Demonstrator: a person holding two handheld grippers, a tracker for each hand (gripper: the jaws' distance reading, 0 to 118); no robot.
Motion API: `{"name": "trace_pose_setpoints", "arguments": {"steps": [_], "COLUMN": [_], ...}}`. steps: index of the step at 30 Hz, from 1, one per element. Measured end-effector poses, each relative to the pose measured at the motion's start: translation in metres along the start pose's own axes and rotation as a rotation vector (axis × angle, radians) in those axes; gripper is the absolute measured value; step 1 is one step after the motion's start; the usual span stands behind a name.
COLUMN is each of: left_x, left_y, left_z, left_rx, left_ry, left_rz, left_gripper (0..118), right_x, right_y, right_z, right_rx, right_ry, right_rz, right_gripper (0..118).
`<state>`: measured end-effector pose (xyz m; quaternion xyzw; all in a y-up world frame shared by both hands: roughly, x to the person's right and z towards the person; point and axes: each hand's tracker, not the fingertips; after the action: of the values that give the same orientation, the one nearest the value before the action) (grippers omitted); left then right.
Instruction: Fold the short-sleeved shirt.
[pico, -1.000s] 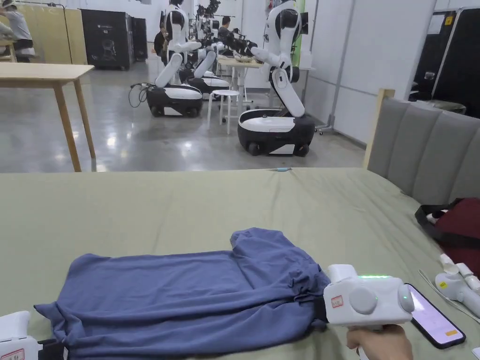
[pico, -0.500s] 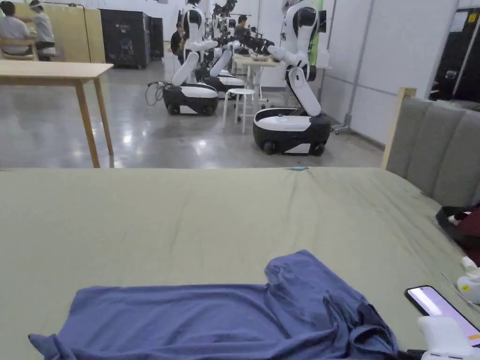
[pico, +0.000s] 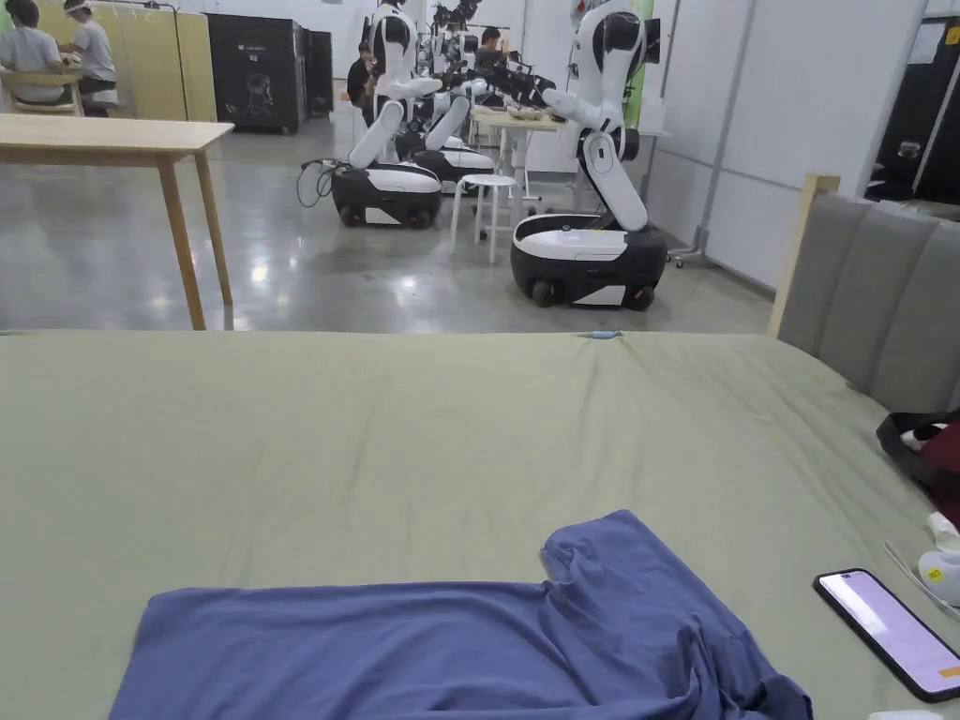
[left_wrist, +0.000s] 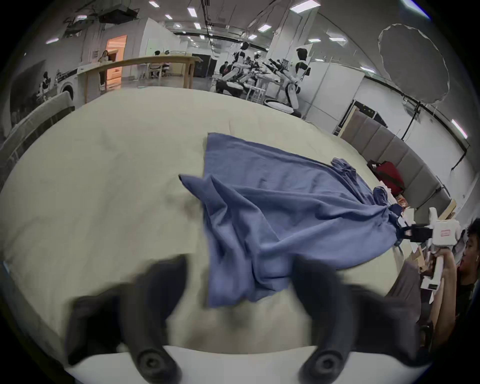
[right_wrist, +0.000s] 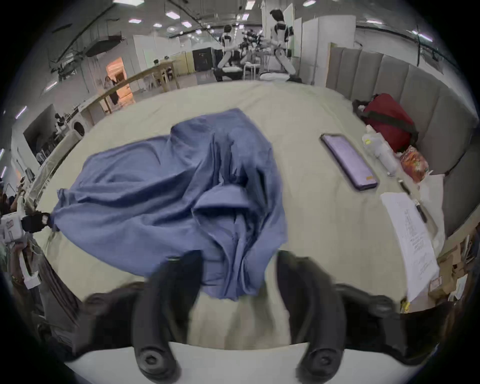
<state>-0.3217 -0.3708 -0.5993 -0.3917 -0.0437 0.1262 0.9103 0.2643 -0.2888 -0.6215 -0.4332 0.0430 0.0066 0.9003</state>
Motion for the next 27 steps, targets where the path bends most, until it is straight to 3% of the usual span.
{"name": "trace_pose_setpoints", "arguments": {"steps": [1, 2, 7, 9, 10, 11, 12, 13, 14, 22, 27], "left_x": [-0.001, 0.000, 0.012, 0.017, 0.020, 0.023, 0.026, 0.030, 0.032, 0.042, 0.039], "left_y": [0.001, 0.005, 0.016, 0.015, 0.014, 0.013, 0.011, 0.010, 0.010, 0.014, 0.080], "left_z": [0.007, 0.016, 0.074, 0.090, 0.095, 0.099, 0.103, 0.105, 0.106, 0.109, 0.084], "left_rx": [0.006, 0.059, 0.230, 0.276, 0.286, 0.288, 0.304, 0.324, 0.340, 0.381, 0.398], "left_ry": [-0.007, -0.025, -0.037, -0.010, -0.017, -0.022, -0.032, -0.023, -0.012, -0.002, -0.032], "left_rz": [0.001, 0.001, 0.033, 0.013, 0.002, -0.002, -0.008, -0.014, -0.021, -0.083, -0.131], "left_gripper": [102, 111, 112, 111, 106, 84, 53, 18, 4, 0, 0], "right_x": [0.001, 0.001, -0.017, -0.025, -0.027, -0.028, -0.030, -0.031, -0.030, -0.044, -0.050], "right_y": [0.000, 0.000, -0.017, -0.027, -0.031, -0.032, -0.034, -0.037, -0.036, -0.035, -0.025], "right_z": [0.015, 0.030, 0.114, 0.134, 0.139, 0.142, 0.142, 0.141, 0.140, 0.143, 0.147], "right_rx": [0.033, 0.066, 0.311, 0.379, 0.390, 0.402, 0.430, 0.456, 0.440, 0.454, 0.453], "right_ry": [-0.020, -0.027, -0.048, -0.001, 0.021, 0.049, 0.063, 0.054, 0.055, 0.111, 0.127], "right_rz": [-0.012, -0.014, 0.039, 0.046, 0.011, -0.023, -0.045, -0.050, -0.046, -0.007, 0.028], "right_gripper": [71, 72, 72, 67, 51, 15, 3, 2, 1, 0, 0]}}
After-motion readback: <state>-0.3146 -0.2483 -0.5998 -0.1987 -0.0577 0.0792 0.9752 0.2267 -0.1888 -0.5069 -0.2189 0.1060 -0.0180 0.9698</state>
